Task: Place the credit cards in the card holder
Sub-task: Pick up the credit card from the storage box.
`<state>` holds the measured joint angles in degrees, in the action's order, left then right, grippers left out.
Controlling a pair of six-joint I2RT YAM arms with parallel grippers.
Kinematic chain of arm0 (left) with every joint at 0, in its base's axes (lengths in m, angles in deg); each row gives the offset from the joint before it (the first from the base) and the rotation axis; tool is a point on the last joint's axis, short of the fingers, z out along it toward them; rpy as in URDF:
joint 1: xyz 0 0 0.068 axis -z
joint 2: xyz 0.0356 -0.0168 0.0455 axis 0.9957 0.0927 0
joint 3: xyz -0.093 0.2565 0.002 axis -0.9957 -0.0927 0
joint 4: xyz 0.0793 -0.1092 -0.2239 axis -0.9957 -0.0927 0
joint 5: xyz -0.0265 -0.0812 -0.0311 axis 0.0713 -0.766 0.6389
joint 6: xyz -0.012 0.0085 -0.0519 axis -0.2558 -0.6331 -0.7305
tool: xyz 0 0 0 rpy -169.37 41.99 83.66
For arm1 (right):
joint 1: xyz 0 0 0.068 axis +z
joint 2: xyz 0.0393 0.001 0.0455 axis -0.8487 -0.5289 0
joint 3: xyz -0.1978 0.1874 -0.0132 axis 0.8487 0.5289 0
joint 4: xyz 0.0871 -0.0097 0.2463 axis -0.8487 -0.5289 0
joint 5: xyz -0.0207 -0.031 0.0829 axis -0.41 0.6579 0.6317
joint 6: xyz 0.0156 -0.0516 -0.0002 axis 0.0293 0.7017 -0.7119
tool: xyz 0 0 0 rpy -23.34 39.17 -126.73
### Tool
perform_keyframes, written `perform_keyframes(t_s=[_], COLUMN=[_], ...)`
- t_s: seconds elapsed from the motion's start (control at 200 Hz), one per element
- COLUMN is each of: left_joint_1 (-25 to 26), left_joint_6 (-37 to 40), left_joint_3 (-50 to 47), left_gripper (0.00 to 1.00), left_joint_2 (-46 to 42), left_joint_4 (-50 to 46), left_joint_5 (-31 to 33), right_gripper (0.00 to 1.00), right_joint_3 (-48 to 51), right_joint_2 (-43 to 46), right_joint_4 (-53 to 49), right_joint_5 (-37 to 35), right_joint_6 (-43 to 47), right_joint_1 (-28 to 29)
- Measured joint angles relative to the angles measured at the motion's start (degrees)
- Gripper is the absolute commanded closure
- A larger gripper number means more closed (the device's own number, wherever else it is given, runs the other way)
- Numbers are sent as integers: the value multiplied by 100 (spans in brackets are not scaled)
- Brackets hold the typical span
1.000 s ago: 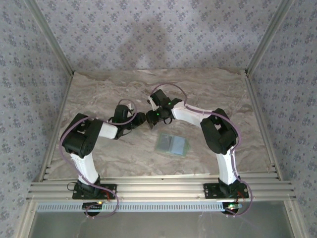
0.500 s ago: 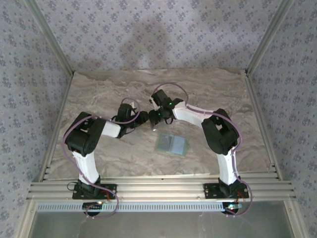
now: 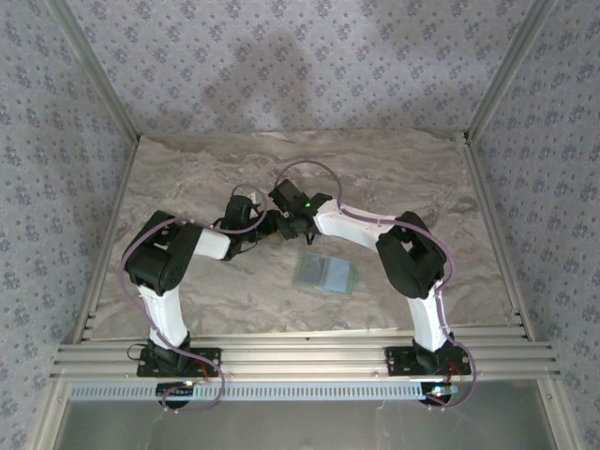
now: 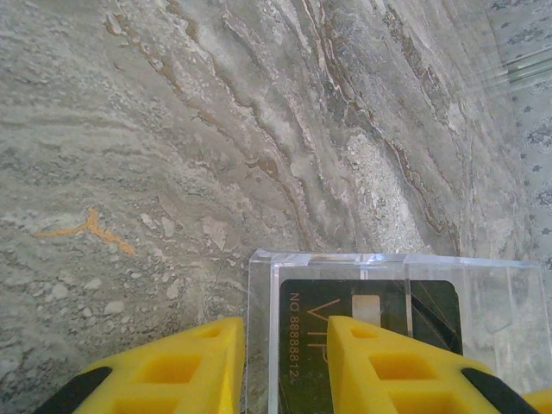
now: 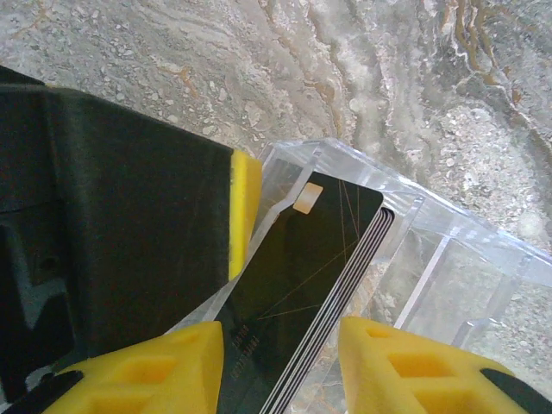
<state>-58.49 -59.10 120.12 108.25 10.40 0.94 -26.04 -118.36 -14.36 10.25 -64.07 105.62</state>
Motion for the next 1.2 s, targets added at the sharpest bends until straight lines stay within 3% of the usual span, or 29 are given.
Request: perform_keyframes(t_s=[0.62,0.854,1.054,1.199], left_joint_1=[44,46,50,59], left_joint_6=[46,44,44,46], left_joint_3=[114,151,175,181], left_gripper=[69,71,71,71], left_joint_2=[70,105,131,136], left_joint_4=[-42,-37,-31,-26], left_joint_5=[22,17,17,20], right_gripper=[61,70,71,69], right_joint_3=[-208,-339,74,184], right_joint_2=[-46,-131,146,297], right_joint_4=[-212,-332,-20,24], right_joint_5=[756,1233,1700,1606], right_joint_6=[-238,-402,-409,-481], right_joint_1=[-323,-503,-647,-660])
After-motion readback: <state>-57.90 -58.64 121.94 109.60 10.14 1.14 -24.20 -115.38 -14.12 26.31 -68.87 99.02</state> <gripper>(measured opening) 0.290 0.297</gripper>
